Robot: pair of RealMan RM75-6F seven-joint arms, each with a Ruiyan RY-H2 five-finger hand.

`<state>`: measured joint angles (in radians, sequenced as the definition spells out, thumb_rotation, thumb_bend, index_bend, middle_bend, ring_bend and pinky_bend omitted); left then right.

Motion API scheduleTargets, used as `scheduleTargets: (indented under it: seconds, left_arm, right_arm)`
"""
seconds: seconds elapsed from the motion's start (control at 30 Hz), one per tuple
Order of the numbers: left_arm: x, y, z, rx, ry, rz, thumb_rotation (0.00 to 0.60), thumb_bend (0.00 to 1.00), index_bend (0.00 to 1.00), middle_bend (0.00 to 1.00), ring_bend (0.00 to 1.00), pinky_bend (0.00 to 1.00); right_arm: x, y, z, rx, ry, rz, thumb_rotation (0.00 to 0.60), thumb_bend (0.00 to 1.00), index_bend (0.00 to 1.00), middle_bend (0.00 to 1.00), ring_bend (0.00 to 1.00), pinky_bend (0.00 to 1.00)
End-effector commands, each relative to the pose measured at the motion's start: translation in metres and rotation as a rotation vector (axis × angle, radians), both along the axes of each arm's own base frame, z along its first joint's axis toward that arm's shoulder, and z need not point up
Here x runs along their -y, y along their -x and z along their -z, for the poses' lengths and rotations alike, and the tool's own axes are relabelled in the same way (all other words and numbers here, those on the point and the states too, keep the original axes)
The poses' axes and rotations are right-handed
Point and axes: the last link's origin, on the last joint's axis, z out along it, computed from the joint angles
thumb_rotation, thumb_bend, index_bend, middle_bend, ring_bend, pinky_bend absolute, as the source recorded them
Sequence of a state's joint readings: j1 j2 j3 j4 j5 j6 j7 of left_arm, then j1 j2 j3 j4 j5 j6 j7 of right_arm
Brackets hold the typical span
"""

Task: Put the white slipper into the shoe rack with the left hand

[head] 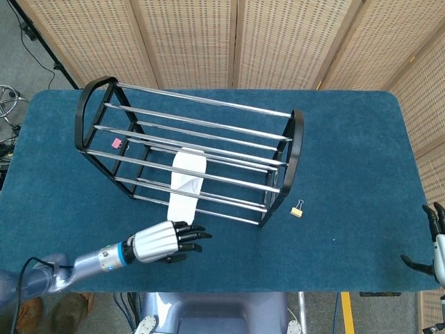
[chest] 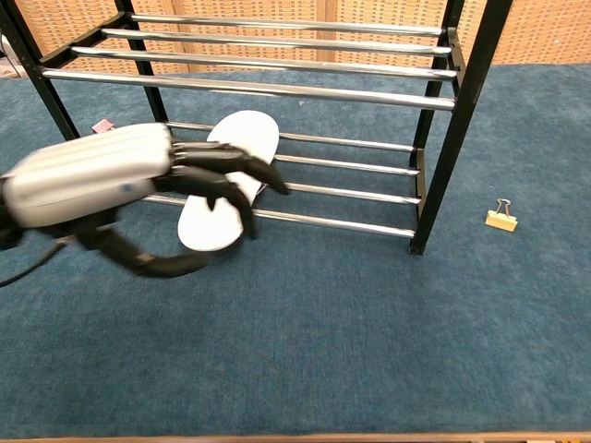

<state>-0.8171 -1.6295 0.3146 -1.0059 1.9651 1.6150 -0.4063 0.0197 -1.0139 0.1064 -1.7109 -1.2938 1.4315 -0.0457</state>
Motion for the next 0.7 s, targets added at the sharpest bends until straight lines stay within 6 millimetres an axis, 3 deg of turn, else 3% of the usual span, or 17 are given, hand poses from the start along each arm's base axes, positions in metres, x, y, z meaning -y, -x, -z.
scheduleTargets:
  seconds: [0.03,0.23,0.33,0.43,0.57,0.7]
  left_arm:
    - [0.023,0.025,-0.025,0.012,0.012,-0.020,0.600,0.35,0.38,0.21,0.20,0.45]
    - [0.044,0.063,-0.056,-0.018,-0.073,-0.091,0.600,0.33,0.37,0.21,0.23,0.47]
    - [0.058,0.084,-0.076,-0.033,-0.117,-0.208,0.600,0.26,0.33,0.19,0.20,0.47]
    - [0.066,0.092,-0.095,-0.025,-0.154,-0.301,0.600,0.18,0.33,0.18,0.19,0.46]
    - [0.080,0.093,-0.120,-0.007,-0.196,-0.406,0.600,0.14,0.32,0.18,0.19,0.44]
    - [0.098,0.098,-0.138,-0.073,-0.277,-0.587,0.600,0.14,0.29,0.11,0.14,0.28]
  right_arm:
    - [0.000,0.000,0.000,0.002,-0.003,0.000,0.600,0.00,0.00,0.00,0.00,0.00]
    - [-0.002,-0.002,0.000,0.009,-0.004,-0.004,0.600,0.00,0.00,0.00,0.00,0.00]
    - [-0.004,-0.003,-0.001,0.012,0.001,-0.009,0.600,0.00,0.00,0.00,0.00,0.00]
    - [-0.005,-0.004,-0.002,0.015,0.002,-0.014,0.600,0.00,0.00,0.00,0.00,0.00]
    - [-0.006,-0.006,-0.002,0.018,-0.003,-0.026,0.600,0.00,0.00,0.00,0.00,0.00]
    - [-0.007,-0.008,-0.003,0.021,-0.001,-0.033,0.600,0.00,0.00,0.00,0.00,0.00]
